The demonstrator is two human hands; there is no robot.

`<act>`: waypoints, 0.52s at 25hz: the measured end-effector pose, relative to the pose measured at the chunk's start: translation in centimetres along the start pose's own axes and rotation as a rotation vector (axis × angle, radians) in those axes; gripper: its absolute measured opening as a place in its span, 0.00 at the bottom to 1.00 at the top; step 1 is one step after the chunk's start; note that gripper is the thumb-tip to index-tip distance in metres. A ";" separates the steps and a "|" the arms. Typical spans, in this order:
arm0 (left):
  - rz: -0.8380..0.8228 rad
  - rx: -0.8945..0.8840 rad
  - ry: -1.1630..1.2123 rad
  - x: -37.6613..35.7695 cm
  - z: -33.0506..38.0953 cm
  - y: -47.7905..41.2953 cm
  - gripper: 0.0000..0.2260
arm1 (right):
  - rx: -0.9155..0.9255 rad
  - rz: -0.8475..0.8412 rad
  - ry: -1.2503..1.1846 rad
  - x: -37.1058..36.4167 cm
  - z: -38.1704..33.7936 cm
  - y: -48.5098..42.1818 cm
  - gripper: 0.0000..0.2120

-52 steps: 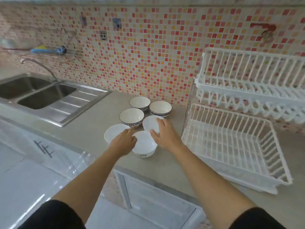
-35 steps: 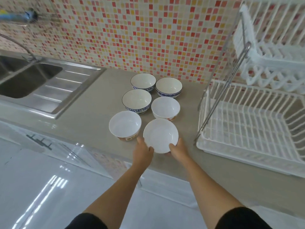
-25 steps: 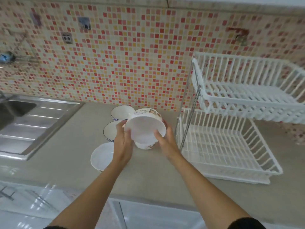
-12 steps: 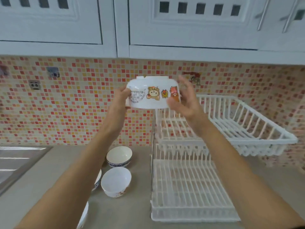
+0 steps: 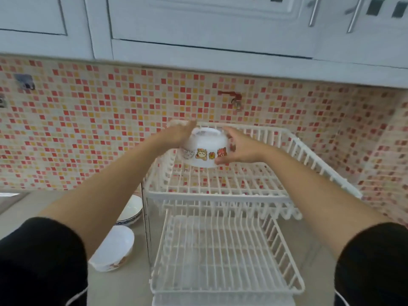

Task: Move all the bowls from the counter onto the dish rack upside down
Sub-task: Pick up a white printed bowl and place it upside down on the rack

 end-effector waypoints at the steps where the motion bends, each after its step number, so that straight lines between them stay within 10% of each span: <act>1: -0.066 0.051 -0.041 -0.4 -0.8 -0.5 0.37 | 0.001 -0.048 0.059 -0.7 0.1 -0.6 0.52; 13: -0.062 0.180 -0.370 -1.3 -3.3 -3.4 0.35 | -0.019 -0.182 0.226 -2.7 0.7 -2.2 0.50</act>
Point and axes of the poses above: each hand's wrist, its own y-axis away from the middle knuckle, its own x-axis out of the back of the hand, z = x × y, the point moved 9 cm from there along -y, towards the middle knuckle, and after that the axes turned 15 degrees about y, right-handed, at the moved point
